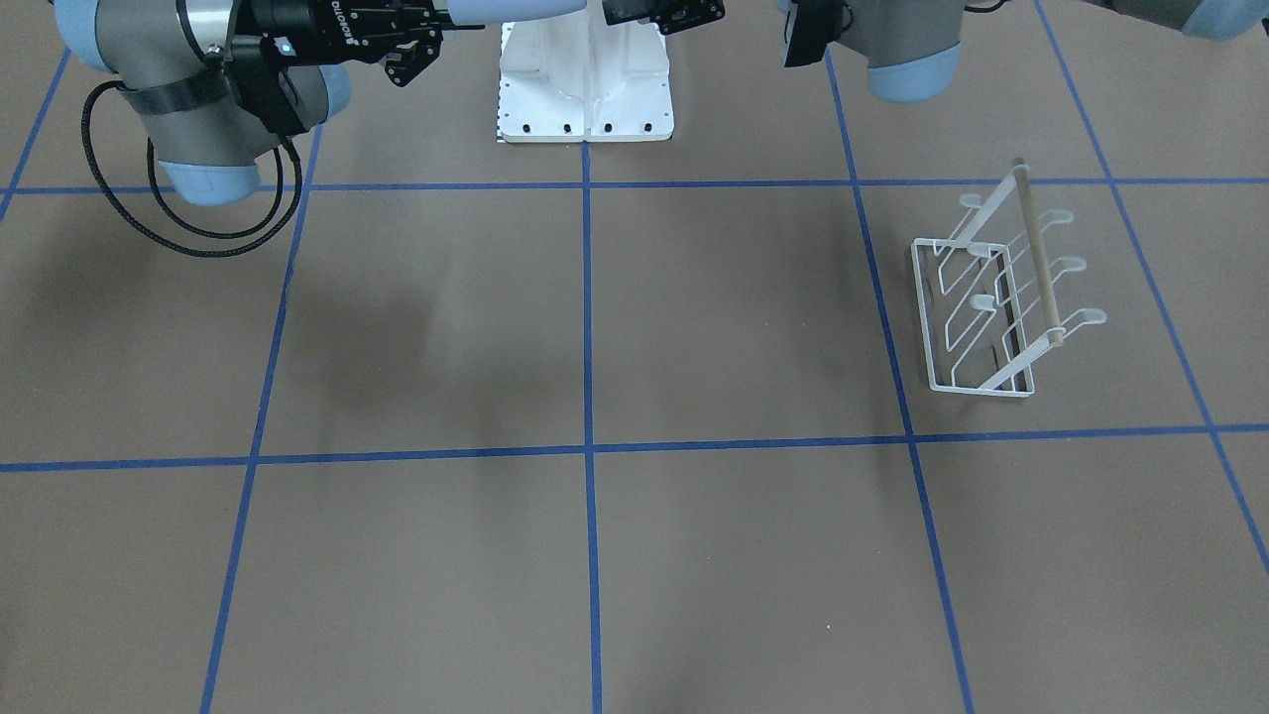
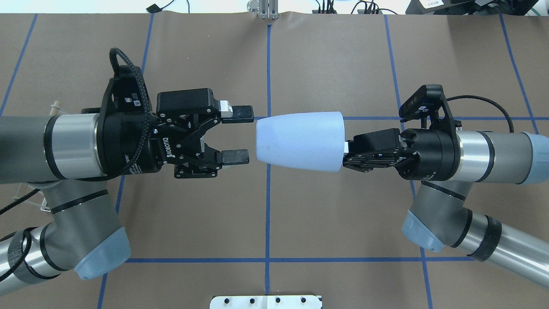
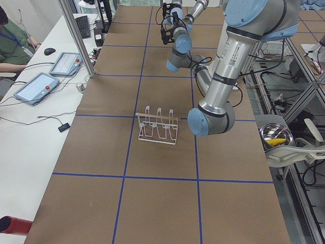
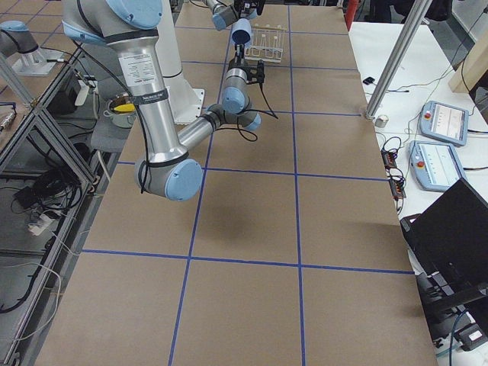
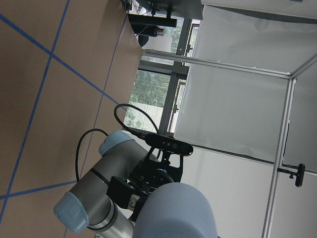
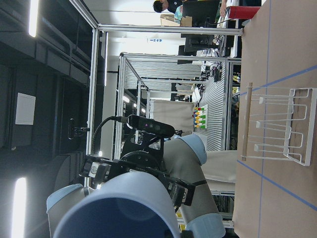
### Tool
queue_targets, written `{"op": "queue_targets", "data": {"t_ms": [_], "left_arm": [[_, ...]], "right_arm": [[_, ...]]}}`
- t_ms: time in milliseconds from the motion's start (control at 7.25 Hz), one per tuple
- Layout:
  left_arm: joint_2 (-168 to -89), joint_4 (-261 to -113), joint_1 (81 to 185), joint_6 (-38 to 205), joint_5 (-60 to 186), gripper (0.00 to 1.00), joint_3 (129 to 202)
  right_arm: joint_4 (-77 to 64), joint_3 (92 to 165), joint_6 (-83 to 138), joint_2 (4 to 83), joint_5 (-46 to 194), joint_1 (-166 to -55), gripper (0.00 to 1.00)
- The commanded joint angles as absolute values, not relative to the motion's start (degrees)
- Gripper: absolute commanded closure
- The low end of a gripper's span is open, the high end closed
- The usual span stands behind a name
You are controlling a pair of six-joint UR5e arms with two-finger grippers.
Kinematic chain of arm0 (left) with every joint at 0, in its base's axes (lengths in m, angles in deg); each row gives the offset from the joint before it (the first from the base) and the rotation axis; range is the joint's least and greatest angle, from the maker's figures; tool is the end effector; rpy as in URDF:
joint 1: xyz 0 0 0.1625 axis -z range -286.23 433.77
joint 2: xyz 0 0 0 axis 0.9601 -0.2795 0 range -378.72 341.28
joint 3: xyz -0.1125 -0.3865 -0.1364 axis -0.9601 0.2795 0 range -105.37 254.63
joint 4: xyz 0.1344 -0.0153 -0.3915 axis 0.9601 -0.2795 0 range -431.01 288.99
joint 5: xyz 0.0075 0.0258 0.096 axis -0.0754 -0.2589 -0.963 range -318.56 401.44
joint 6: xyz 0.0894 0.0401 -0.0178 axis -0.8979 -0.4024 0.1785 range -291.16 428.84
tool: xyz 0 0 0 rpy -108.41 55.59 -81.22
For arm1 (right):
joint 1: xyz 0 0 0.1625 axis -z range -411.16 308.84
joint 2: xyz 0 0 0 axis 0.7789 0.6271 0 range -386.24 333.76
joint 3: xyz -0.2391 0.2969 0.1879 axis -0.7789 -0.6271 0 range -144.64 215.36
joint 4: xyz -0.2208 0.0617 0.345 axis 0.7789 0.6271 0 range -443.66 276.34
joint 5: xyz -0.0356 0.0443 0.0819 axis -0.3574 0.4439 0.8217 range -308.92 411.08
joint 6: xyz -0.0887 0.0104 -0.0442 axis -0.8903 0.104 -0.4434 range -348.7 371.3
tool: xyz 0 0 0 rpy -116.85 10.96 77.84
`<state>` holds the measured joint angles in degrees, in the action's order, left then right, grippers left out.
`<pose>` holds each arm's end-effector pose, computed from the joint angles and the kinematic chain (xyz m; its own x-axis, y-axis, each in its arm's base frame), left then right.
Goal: Hang cup on cup holder
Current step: 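Close the left gripper on the cup's narrow end held by the right gripper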
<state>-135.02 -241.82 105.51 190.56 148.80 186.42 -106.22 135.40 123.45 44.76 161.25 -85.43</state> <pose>0.3381 -0.3310 0.1144 -0.6145 -0.2101 -0.7604 -0.0217 0.9680 -0.2499 -0.3254 -0.3415 0.2388 -0.7324 -0.0707 0.6771 -0.0813 0.9966 0.0161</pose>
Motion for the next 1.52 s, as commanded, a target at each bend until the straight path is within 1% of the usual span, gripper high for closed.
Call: {"op": "queue_targets", "data": {"t_ms": [0, 414, 1379], "left_arm": [[-135.7, -241.7, 104.2, 190.6, 148.7, 0.03, 186.2], [-136.5, -241.7, 100.9, 190.3, 145.5, 0.03, 186.0], [-136.7, -241.7, 100.7, 190.5, 145.4, 0.03, 186.4]], "right_arm": [[-106.1, 135.4, 123.4, 44.6, 160.4, -84.9, 1.0], [-106.4, 135.4, 123.4, 44.7, 160.2, -84.4, 1.0], [-106.9, 135.4, 123.4, 44.9, 160.2, -83.4, 1.0]]}}
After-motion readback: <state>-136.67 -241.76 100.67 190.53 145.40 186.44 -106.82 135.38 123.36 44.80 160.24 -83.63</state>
